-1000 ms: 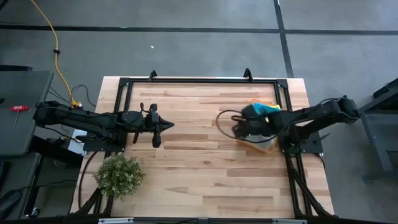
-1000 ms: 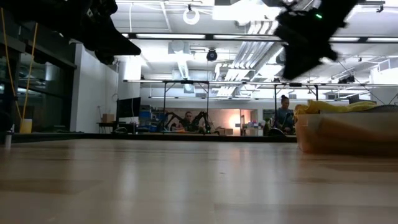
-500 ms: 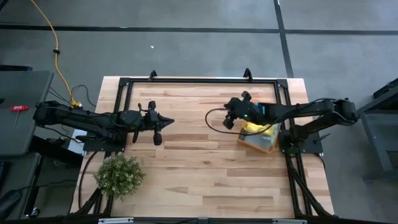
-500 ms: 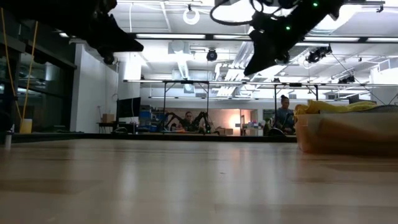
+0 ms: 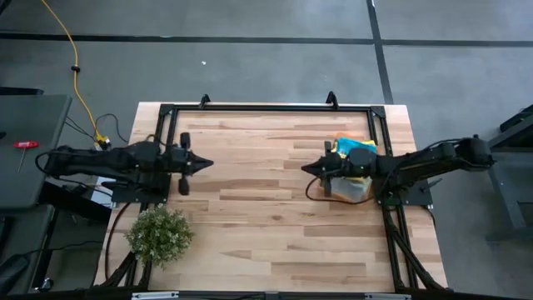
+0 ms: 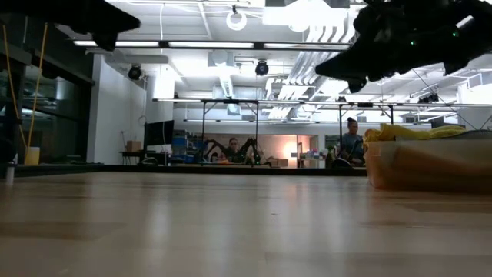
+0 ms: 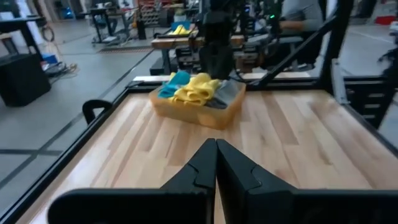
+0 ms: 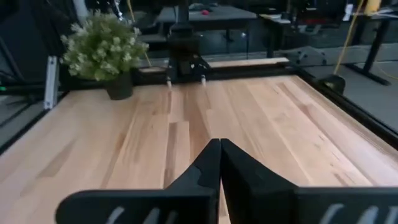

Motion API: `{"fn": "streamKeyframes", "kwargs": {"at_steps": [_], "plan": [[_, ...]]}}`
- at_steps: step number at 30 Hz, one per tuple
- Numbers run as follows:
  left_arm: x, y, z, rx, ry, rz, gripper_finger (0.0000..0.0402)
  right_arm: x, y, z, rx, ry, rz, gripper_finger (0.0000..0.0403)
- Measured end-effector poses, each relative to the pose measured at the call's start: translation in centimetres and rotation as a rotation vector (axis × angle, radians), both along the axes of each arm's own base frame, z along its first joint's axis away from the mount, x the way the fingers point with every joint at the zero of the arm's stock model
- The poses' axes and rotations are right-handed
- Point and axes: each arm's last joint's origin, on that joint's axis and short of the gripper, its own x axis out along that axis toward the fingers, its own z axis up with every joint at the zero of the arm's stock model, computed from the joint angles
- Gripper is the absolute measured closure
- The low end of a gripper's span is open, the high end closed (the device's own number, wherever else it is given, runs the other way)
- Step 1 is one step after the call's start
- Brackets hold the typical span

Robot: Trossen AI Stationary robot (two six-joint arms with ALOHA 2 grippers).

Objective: Fold microfiber towels
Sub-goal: Return to Home Position

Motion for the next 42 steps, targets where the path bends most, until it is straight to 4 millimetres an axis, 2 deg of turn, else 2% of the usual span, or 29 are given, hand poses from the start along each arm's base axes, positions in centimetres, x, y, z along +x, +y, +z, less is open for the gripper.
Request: {"fn": "streamKeyframes", "kwargs": {"at_steps": [5,10,17,29,32,36,42], "plan": [[-2.0,-0.2,0.1,-0.003,-0.019,-0.026,0.0401,-0.2,0.1,-0.5,0.067,0.031,-0.065,0.0402],[-3.1,-0.4,-0.3,-0.008,-0.076,-0.086,0.0402,-0.2,0.0,-0.4,0.074,0.016,-0.075,0.0402],[-3.2,-0.4,-3.2,-0.083,-0.245,-0.073,0.0401,-0.1,0.0,-0.4,0.069,0.012,-0.073,0.0403],[-2.6,-0.4,-8.7,-0.176,-0.219,-0.079,0.0401,-0.1,0.1,-0.3,0.114,-0.001,-0.061,0.0403],[-2.5,-0.5,-8.4,-0.159,-0.232,-0.101,0.0402,-0.1,0.2,-0.2,0.111,-0.001,-0.028,0.0403],[-2.6,-0.5,-8.6,-0.159,-0.218,-0.104,0.0402,-1.1,0.0,-0.7,0.097,-0.006,-0.016,0.0403],[-2.6,-0.6,-8.6,-0.156,-0.209,-0.126,0.0402,-4.8,-1.3,-1.0,0.124,-0.118,-0.089,0.0403]]}}
